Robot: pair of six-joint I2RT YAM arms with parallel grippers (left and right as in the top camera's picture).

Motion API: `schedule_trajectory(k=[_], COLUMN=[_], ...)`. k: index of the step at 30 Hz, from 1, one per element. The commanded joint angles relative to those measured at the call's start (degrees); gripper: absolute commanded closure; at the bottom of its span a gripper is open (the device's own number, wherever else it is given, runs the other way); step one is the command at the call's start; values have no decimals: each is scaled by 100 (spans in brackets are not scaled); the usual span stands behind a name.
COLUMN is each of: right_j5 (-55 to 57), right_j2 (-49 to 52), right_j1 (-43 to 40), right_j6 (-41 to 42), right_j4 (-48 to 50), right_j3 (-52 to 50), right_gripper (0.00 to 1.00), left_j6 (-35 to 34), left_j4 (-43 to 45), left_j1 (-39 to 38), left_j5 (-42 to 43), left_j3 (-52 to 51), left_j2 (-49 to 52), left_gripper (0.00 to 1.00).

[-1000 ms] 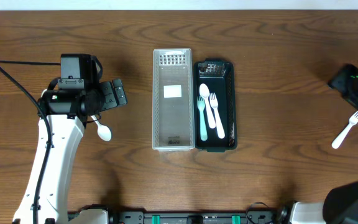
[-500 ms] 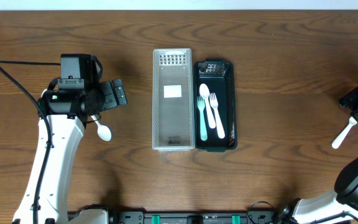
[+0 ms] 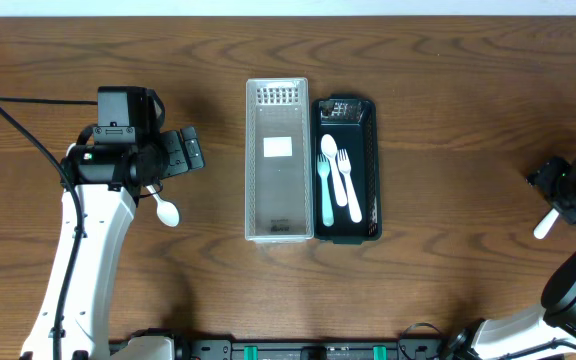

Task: Pack container
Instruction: 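Move the right gripper to the last white fork and grasp it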

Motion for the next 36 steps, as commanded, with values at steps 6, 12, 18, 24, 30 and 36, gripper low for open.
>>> schedule_trajectory(k=[6, 12, 18, 24, 30, 36], right_j5=[-236, -236, -234, -229, -234, -236], right_j2=[57, 122, 468, 662, 671, 669], right_j1=[-369, -544, -551, -551, -551, -546], right_j6=[-586, -715, -782, -800, -798, -791], right_j4=[407, 614, 872, 905, 909, 898], right_j3=[-227, -254, -256, -256, -256, -256], right_gripper=[24, 26, 20, 19, 45, 72], left_j6=[-52, -52, -52, -52, -52, -52], left_j4=[-9, -9, 9, 9, 11, 11], left_j1=[0, 0, 0, 0, 0, 0], left_j5=[13, 13, 15, 15, 13, 15], left_j3=[101, 101, 101, 101, 101, 101], left_j2=[-2, -2, -2, -2, -2, -2], left_gripper=[2, 2, 2, 2, 2, 2])
